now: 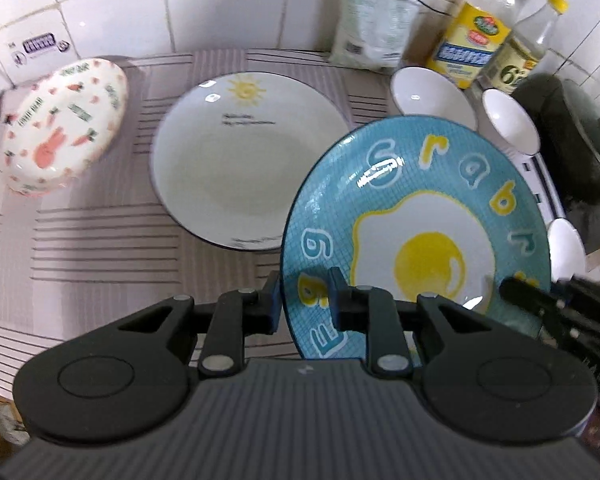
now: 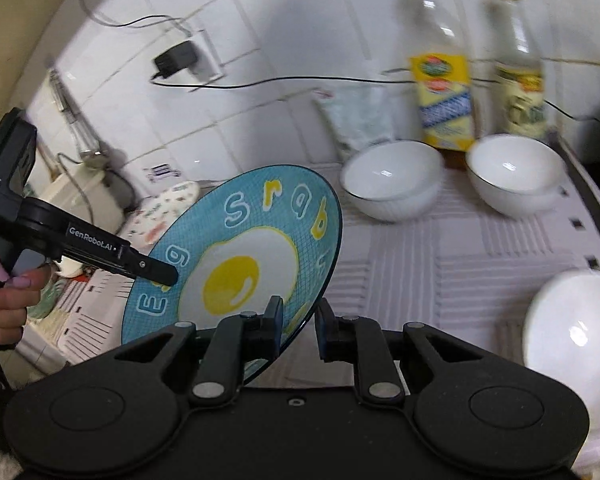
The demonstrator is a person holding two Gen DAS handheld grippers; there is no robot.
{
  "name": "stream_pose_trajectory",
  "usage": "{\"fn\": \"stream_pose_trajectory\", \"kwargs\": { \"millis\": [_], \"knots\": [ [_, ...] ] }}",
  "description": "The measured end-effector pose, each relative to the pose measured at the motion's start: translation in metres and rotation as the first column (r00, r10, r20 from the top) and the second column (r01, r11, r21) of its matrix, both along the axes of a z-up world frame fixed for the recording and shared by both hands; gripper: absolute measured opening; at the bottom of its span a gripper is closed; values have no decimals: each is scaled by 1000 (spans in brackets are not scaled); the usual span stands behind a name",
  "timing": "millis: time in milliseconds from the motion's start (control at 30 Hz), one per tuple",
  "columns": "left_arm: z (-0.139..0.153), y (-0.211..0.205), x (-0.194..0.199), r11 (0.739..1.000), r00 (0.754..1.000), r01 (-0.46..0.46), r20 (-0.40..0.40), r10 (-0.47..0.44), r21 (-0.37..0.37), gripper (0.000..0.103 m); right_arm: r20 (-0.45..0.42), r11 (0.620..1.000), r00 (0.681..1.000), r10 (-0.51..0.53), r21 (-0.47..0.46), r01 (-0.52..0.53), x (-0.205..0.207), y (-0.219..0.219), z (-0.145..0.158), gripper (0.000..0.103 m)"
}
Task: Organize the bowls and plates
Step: 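Carry the blue egg plate over the white plate and lower it on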
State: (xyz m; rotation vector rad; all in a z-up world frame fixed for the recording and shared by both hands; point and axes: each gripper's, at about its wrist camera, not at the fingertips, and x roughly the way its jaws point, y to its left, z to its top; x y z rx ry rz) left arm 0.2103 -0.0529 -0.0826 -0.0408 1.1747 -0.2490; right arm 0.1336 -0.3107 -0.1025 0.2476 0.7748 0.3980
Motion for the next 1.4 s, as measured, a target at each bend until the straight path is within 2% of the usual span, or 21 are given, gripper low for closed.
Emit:
{"fn": "stream_pose_trajectory", "kwargs": {
  "millis": [100, 367, 600, 733, 867, 1033, 1200, 1267, 1400],
  "knots": [
    [4, 9, 10, 999, 1000, 7, 18, -8, 48, 23, 12, 999, 999, 42, -13, -41, 20, 15, 0, 21],
    [1, 54, 50, 994, 996, -88, 3, 88, 64, 24, -5, 994, 994, 110, -10, -110, 78, 51, -5, 21],
    [-30, 73, 96, 983, 979, -176, -91, 181, 60, 24, -85, 994, 990, 109, -12, -111, 126, 71, -28, 21],
    [-50, 75, 113, 977, 967, -194, -150, 205, 88, 24, -171, 989, 978, 122, -56, -134, 147, 82, -35, 21],
    [-65, 69, 116, 974, 965, -173, -174, 198, 148, 24, -161, 971, 974, 156, -156, -182, 154, 102, -30, 21],
    [-66, 66, 120, 975, 970, -155, -164, 181, 160, 24, -204, 981, 972, 116, -130, -144, 168, 97, -37, 21],
    [-66, 61, 122, 974, 972, -135, -166, 166, 180, 24, -208, 973, 973, 99, -183, -138, 170, 104, -36, 22],
    [-66, 59, 123, 975, 972, -136, -169, 166, 174, 23, -212, 963, 973, 91, -229, -140, 170, 108, -35, 25],
    [-67, 60, 125, 971, 968, -166, -161, 193, 171, 23, -164, 930, 981, 102, -333, -153, 163, 127, -38, 32]
  ]
}}
